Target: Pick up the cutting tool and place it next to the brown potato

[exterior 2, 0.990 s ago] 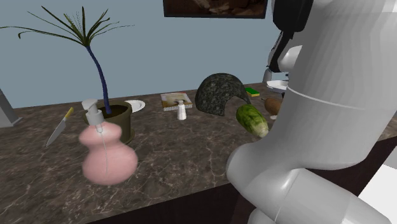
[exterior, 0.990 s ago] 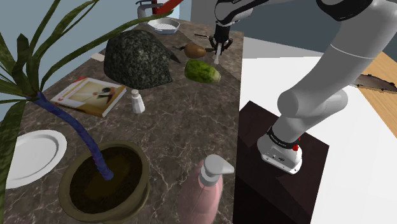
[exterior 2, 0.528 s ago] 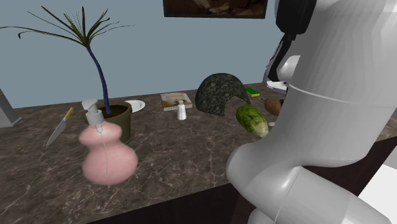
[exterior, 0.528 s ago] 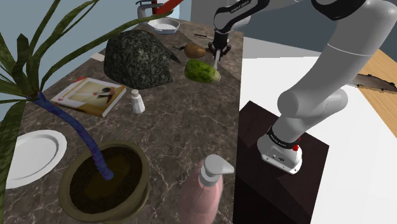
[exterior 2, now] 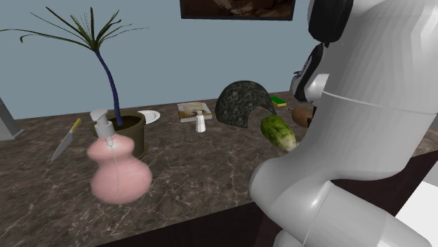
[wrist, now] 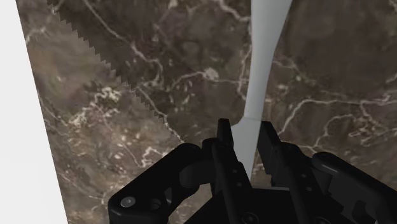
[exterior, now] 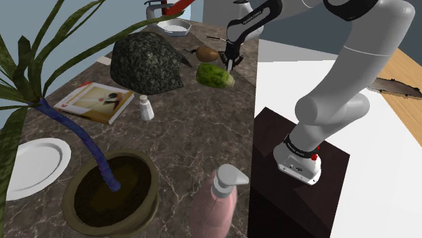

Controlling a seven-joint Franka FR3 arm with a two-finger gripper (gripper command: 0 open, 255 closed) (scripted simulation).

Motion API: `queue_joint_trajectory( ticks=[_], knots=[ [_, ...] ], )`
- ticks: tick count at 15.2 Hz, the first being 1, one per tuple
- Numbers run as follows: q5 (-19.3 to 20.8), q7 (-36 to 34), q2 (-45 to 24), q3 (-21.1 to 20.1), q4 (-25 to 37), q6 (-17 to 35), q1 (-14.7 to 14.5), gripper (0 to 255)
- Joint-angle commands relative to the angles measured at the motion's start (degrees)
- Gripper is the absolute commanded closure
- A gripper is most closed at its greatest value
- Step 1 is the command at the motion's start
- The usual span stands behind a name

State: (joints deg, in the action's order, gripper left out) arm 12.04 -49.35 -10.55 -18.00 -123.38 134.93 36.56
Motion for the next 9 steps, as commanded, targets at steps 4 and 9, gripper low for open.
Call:
queue_joint_trajectory(
  ticks=[4, 9],
  knots=[
    [0.42, -0.37, -0.58, 0.11, -0.35, 0.89, -0.08, 255],
    [0.42, -0.36, -0.58, 0.11, -0.35, 0.89, -0.08, 0]
  ],
)
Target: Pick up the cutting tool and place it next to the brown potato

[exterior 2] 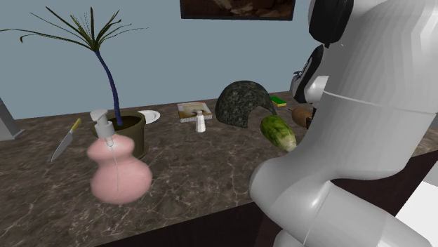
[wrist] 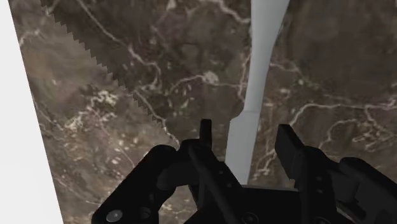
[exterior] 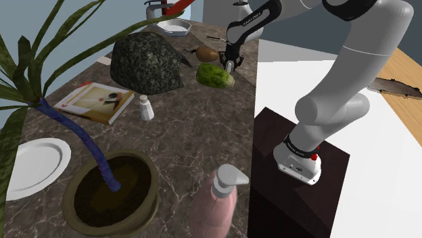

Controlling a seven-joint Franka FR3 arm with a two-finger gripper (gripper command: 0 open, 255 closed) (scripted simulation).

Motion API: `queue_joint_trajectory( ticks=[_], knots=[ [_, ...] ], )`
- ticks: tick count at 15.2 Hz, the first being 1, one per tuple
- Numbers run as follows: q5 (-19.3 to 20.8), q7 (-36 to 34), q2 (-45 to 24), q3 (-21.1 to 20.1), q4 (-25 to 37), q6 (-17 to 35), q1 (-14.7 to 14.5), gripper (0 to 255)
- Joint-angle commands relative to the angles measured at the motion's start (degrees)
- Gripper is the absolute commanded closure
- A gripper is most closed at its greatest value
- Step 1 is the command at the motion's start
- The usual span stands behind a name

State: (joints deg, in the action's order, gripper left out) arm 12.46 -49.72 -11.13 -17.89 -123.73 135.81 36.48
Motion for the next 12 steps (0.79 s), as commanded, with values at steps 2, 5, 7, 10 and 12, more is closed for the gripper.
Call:
queue_joint_trajectory(
  ticks=[2, 5, 7, 10, 12],
  knots=[
    [0.0, 0.0, 0.0, 0.0, 0.0, 0.0, 0.0, 0],
    [0.0, 0.0, 0.0, 0.0, 0.0, 0.0, 0.0, 0],
    [-1.64, 1.1, 2.62, -0.54, 0.9, -3.3, 0.15, 0],
    [-2.94, 1.97, 4.76, -0.88, 1.97, -6.33, 0.19, 0],
    [-2.95, 1.97, 4.76, -0.87, 1.97, -6.33, 0.19, 0]
  ],
)
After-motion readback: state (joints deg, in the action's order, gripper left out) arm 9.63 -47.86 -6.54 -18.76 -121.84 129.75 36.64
